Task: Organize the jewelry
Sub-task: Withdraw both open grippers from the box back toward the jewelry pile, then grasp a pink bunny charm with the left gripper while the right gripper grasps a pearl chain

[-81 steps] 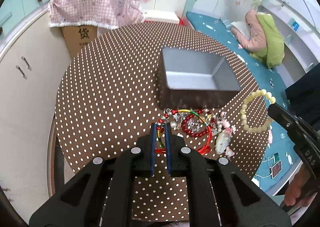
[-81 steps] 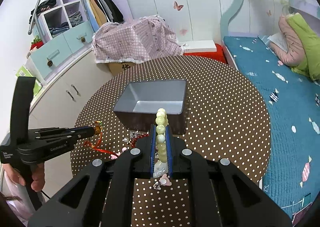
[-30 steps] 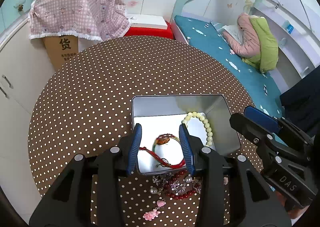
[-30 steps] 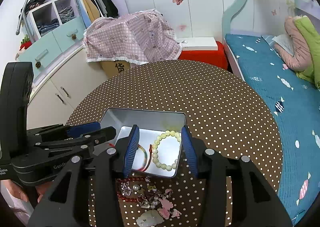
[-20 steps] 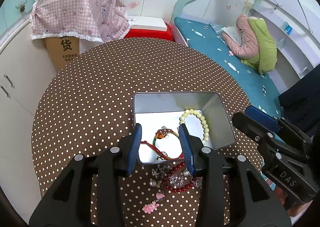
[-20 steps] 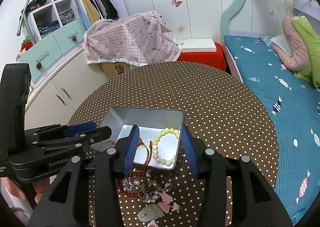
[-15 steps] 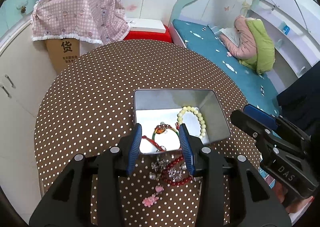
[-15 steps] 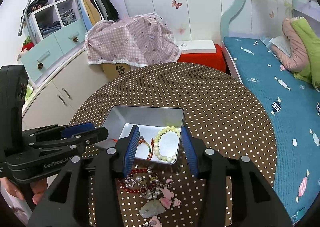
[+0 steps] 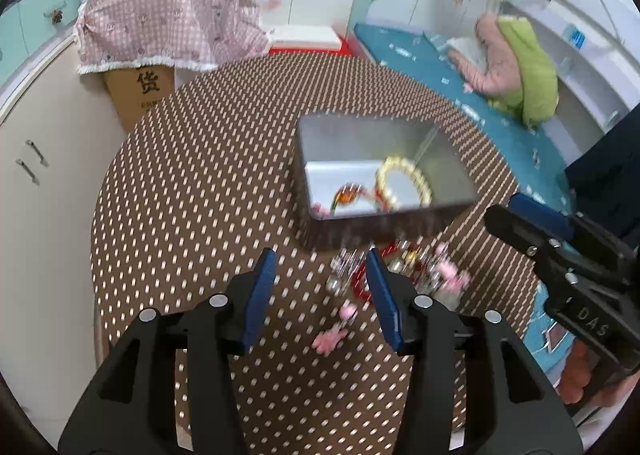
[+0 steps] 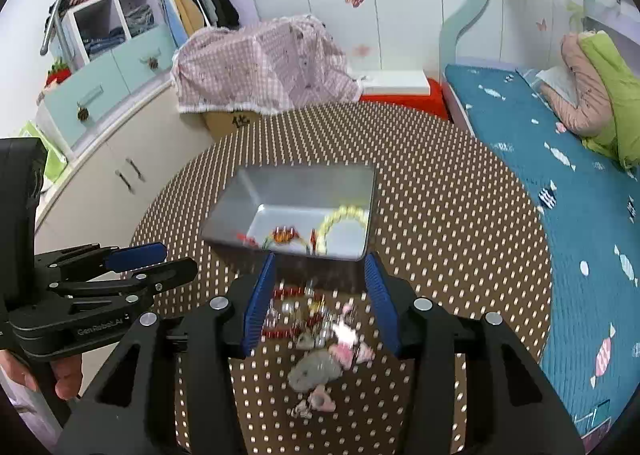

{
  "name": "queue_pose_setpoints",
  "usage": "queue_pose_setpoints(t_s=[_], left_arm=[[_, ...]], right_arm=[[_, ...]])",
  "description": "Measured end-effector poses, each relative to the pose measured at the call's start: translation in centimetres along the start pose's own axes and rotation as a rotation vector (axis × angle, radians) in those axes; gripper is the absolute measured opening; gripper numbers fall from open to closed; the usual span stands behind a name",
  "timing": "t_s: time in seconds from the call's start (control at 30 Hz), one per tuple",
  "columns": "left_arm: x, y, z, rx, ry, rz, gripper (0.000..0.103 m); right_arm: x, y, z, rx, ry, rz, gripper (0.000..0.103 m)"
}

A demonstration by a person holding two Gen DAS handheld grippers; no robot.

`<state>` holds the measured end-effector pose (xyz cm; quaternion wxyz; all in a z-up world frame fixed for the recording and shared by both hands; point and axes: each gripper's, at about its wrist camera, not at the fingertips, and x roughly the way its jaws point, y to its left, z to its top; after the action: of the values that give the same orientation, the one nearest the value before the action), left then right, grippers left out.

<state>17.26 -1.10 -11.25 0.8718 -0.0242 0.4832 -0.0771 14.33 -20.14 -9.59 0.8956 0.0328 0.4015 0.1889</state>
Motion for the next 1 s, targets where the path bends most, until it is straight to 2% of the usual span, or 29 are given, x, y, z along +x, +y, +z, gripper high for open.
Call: queue_pose_setpoints(t_s=[0.17, 0.33, 0.63, 0.77, 0.93, 1.0], left_arm=[[1.7, 0.3, -2.4, 0.006, 0.074, 0.01, 0.048], [3.6, -0.5, -4.0, 0.063, 0.121, 0.002, 0.048], [5.1, -2.0, -4.5, 0.095, 0.116, -0.022, 0.047], [5.4, -2.6, -4.3, 0.115, 0.118, -0.012, 0.025], [5.4, -2.2, -3.5, 0.12, 0.126, -0.013, 0.011], [5.5, -1.9, -3.4, 0.12, 0.125, 0.001, 0.011]], right_arm=[[1.0, 0.4, -2.0, -0.005, 0.061, -0.01, 0.045], [1.9, 0.6, -3.5, -0.008, 0.104, -0.029, 0.045], [3.5, 1.3, -4.6, -0.033, 0.153, -0.036, 0.045], [3.9, 1.4, -4.7, -0.038, 0.163, -0.03, 0.045], [4.1, 1.5, -4.7, -0.04, 0.169, -0.026, 0.045], [4.2, 1.4, -4.6, -0.04, 0.17, -0.024, 0.045]])
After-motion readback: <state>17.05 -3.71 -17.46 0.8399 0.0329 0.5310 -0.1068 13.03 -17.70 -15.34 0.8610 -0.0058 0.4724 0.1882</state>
